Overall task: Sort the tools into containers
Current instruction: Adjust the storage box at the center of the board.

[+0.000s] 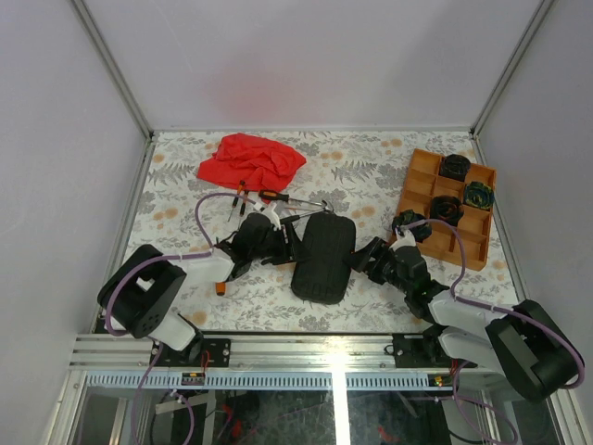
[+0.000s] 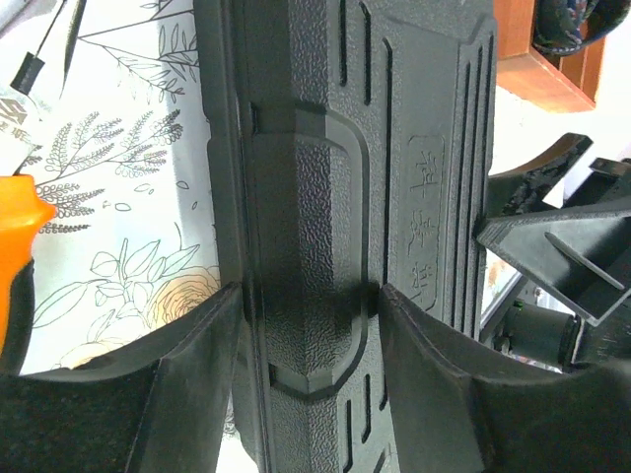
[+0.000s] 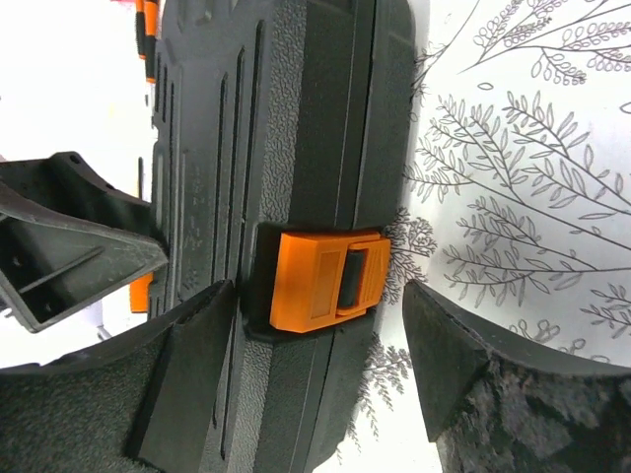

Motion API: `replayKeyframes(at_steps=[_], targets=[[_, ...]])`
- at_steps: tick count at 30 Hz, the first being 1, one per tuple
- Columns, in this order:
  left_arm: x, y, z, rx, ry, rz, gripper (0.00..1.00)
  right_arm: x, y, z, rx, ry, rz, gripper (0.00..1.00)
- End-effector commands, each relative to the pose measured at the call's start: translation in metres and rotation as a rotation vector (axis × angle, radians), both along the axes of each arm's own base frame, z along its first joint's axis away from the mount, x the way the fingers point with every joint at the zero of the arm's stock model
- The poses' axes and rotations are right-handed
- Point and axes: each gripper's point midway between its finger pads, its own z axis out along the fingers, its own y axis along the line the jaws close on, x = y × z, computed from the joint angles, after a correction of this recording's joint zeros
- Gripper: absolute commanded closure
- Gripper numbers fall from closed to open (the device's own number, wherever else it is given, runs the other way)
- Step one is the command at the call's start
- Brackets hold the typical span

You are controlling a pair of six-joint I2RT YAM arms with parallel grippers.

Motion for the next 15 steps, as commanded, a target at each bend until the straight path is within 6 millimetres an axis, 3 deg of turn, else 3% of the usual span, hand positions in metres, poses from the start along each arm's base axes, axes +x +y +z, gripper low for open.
replayKeyframes(at_steps=[1,10,15], targets=[[-0.019,0.018,-0.035,0.046,0.090,-0.023,0.80,0.007,0.017,0.033,0.161,-0.093,0.051,0.24],[-0.018,0.024,-0.040,-0.006,0.122,-0.017,0.92,0.008,0.010,0.024,0.182,-0.058,0.007,0.20],[-0.018,0.026,-0.046,-0.012,0.138,-0.016,0.94,0.009,0.000,0.013,0.156,-0.018,-0.050,0.16]])
